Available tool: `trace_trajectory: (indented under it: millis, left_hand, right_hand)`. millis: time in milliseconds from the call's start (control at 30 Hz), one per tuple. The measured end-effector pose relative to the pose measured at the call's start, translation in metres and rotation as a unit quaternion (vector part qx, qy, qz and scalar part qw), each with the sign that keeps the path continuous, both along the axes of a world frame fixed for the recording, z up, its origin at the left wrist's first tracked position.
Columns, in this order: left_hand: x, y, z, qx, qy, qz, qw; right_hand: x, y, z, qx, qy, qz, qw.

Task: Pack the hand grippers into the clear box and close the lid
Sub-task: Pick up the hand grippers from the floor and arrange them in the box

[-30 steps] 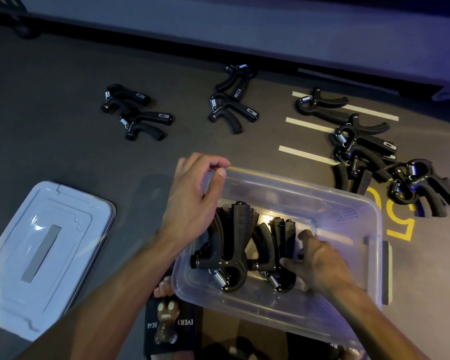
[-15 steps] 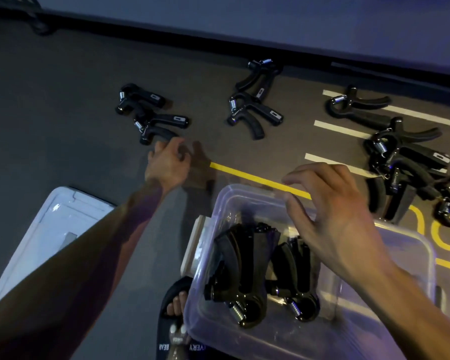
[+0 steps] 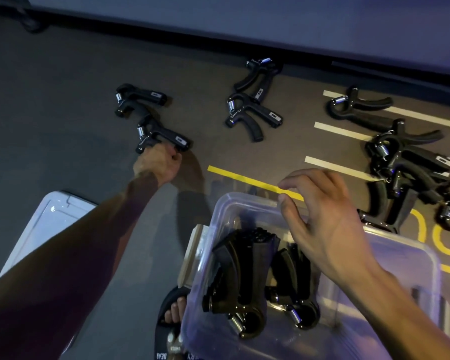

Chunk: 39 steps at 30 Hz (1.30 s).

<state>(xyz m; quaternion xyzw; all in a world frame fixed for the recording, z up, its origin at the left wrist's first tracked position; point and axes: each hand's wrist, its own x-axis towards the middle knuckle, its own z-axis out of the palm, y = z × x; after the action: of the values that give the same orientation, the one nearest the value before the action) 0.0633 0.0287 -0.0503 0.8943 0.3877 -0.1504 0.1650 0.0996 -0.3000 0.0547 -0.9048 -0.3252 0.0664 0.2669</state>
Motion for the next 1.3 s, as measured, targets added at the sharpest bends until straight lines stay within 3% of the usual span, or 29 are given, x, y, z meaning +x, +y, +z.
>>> trace_trajectory:
  millis: [200, 267, 333, 400, 500, 600, 733, 967, 1100, 1300]
  left_hand:
    - [-0.046, -0.022, 0.021, -0.035, -0.114, 0.056, 0.991]
    - [-0.052, -0.021, 0.038, -0.075, -0.191, 0.122, 0.971]
    - [-0.059, -0.023, 0.066, -0.144, -0.3, 0.172, 0.927]
    - [-0.071, -0.032, 0.104, -0.147, -0.38, 0.13, 0.904]
    - [-0.086, -0.064, 0.171, -0.048, -0.433, -0.001, 0.9]
    - [-0.095, -0.103, 0.218, -0.035, -0.494, -0.063, 0.866]
    - [-0.099, -0.151, 0.227, -0.099, -0.463, -0.138, 0.87]
    - [-0.103, -0.204, 0.198, -0.266, -0.363, -0.186, 0.874]
    - [-0.093, -0.191, 0.169, -0.201, -0.344, -0.208, 0.893]
    - [-0.081, -0.169, 0.116, -0.102, -0.357, -0.188, 0.909]
  right_hand:
    - [-0.017, -0.012, 0.016, 0.042, -0.051, -0.02, 0.998]
    - [-0.026, -0.016, 0.021, 0.064, -0.04, -0.028, 0.997]
    - [-0.037, -0.02, 0.027, 0.084, -0.025, -0.036, 0.995]
    - [-0.047, -0.022, 0.033, 0.106, -0.005, -0.043, 0.993]
    - [-0.062, -0.026, 0.046, 0.154, 0.049, -0.079, 0.984]
    - [-0.07, -0.029, 0.063, 0.208, 0.1, -0.102, 0.968]
    - [-0.069, -0.039, 0.08, 0.233, 0.116, -0.078, 0.962]
    - [-0.065, -0.087, 0.082, 0.197, 0.231, -0.031, 0.952]
    - [-0.057, -0.112, 0.057, 0.072, 0.231, -0.064, 0.968]
    - [-0.07, -0.112, -0.003, -0.085, 0.262, -0.123, 0.953]
